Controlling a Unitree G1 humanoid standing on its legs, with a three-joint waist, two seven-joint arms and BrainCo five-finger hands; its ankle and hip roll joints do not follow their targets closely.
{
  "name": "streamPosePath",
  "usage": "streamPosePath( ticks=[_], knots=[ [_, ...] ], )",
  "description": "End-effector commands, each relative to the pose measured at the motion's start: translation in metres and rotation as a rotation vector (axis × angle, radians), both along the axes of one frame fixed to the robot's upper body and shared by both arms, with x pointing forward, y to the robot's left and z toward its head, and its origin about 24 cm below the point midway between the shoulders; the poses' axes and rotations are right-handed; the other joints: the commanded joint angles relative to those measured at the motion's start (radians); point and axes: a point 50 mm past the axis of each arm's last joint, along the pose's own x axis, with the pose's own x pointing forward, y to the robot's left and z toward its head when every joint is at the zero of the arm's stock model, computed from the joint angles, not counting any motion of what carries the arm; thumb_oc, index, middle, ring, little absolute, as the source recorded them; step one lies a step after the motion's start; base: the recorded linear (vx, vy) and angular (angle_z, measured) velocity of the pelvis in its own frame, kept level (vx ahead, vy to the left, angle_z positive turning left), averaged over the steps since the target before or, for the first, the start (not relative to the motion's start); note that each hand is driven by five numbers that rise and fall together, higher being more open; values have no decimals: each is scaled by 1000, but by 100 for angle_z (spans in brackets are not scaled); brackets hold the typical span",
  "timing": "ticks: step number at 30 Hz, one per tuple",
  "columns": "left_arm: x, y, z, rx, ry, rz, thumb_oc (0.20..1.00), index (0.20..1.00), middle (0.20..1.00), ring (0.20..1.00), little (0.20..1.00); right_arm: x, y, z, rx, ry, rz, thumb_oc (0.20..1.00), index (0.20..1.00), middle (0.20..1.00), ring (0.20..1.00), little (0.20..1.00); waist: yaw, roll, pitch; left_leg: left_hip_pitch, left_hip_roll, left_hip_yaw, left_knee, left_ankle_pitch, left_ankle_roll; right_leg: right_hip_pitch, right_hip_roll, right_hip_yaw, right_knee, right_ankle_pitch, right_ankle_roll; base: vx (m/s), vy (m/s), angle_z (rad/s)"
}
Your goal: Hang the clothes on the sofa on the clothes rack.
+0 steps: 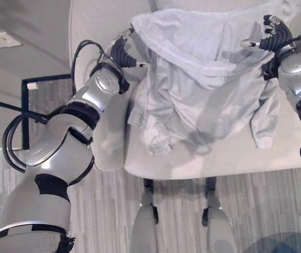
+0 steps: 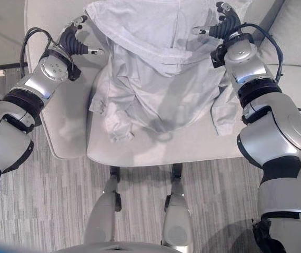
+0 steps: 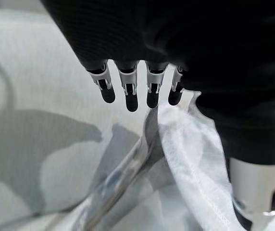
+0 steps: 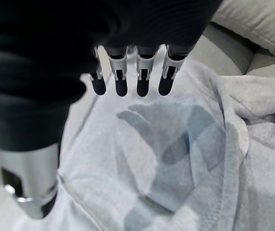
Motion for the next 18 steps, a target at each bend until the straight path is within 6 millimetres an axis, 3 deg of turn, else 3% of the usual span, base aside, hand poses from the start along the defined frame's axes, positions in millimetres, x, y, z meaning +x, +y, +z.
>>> streamPosePath(
  ticks=[1, 10, 18],
  knots=[
    [-8, 0, 69, -16, -162, 19, 1000, 1000, 1000, 1000, 1000, -13, -5, 58, 35, -169, -19, 1000, 1000, 1000, 1000, 1000, -1, 1, 1, -8, -61, 8, 4, -7, -35, -47, 18, 25, 11, 9, 48, 0, 0, 0],
    [-9, -1, 74, -20, -174, 19, 1000, 1000, 1000, 1000, 1000, -12, -5, 58, -26, -163, -58, 1000, 1000, 1000, 1000, 1000, -8, 2, 6, -30, -59, 9, 4, -2, -36, -75, 25, 32, 11, 13, 44, 0, 0, 0],
    [-12, 8, 78, -40, -193, 21, 1000, 1000, 1000, 1000, 1000, -17, 2, 58, -64, -216, 9, 1000, 1000, 1000, 1000, 1000, -34, 1, 16, -24, -52, 15, 4, -6, -36, -77, 29, 43, 11, 11, 44, -2, 2, -2]
  ],
)
